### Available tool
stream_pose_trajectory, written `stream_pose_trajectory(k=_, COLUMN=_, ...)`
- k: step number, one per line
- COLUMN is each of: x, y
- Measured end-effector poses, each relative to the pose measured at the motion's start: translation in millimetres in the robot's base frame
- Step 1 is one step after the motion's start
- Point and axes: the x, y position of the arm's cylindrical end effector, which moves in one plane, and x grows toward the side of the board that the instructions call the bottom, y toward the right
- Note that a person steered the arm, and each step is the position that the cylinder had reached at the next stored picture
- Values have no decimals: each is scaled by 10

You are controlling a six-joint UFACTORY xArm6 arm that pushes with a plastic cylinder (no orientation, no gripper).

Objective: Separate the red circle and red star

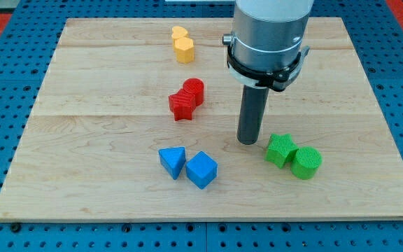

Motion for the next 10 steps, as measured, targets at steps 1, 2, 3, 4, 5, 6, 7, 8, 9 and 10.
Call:
stream_pose_trajectory(k=1, x=4, y=-1)
stream_pose_trajectory(k=2, x=4, y=-1)
stream_pose_trajectory(k=3, x=4, y=-6)
stream_pose_trajectory(k=4, x=4, y=-14)
stream_pose_trajectory(k=5, x=-13, y=-106)
stream_pose_trajectory(k=6, x=-58, y=-288)
stream_pose_trajectory(k=7, x=-156, y=-389)
stream_pose_trajectory(k=8, x=-372, y=-310)
stream_pose_trajectory(k=9, x=-663, y=-272)
stream_pose_trajectory(k=10, x=-707, y=-277)
